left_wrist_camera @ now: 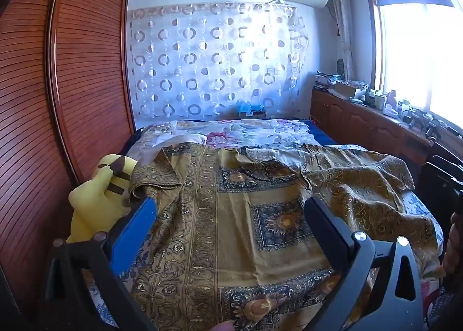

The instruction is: Fold small clothes

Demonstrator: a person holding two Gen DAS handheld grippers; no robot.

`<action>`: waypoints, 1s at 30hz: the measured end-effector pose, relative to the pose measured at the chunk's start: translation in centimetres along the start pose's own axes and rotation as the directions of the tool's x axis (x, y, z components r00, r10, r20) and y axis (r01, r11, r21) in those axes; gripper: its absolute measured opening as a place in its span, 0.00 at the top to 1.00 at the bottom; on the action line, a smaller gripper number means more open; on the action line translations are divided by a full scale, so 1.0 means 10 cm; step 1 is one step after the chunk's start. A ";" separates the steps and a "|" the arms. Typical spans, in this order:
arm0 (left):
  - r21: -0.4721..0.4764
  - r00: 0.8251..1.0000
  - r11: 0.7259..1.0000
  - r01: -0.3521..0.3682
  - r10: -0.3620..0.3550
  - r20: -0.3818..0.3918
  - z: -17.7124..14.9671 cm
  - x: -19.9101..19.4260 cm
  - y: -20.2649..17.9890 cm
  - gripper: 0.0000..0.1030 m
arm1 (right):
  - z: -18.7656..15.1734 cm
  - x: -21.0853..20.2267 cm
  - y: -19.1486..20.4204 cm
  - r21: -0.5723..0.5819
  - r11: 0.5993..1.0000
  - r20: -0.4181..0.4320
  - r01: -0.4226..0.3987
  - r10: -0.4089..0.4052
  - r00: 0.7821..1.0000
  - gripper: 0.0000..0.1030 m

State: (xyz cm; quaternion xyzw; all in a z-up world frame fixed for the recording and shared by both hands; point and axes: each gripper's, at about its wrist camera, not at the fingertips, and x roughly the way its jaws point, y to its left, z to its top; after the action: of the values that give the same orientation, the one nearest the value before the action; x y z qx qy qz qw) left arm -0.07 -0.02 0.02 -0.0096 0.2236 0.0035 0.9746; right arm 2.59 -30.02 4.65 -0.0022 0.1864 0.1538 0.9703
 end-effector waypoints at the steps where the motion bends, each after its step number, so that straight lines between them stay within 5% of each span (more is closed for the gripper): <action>1: -0.001 1.000 1.000 0.001 -0.001 0.001 0.00 0.00 0.00 0.00 | 0.00 0.00 0.00 -0.001 1.000 -0.006 0.002 -0.002 1.000 0.00; 30: 0.021 1.000 1.000 -0.009 0.009 0.025 0.05 -0.13 -0.06 0.00 | 0.00 -0.02 0.05 -0.003 1.000 -0.012 0.002 -0.002 1.000 0.00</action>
State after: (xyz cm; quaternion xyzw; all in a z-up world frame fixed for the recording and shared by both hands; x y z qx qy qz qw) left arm -1.03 -0.61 1.06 0.0017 0.2115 0.0056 0.9773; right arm 2.29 -29.59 4.74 -0.0049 0.1920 0.1531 0.9694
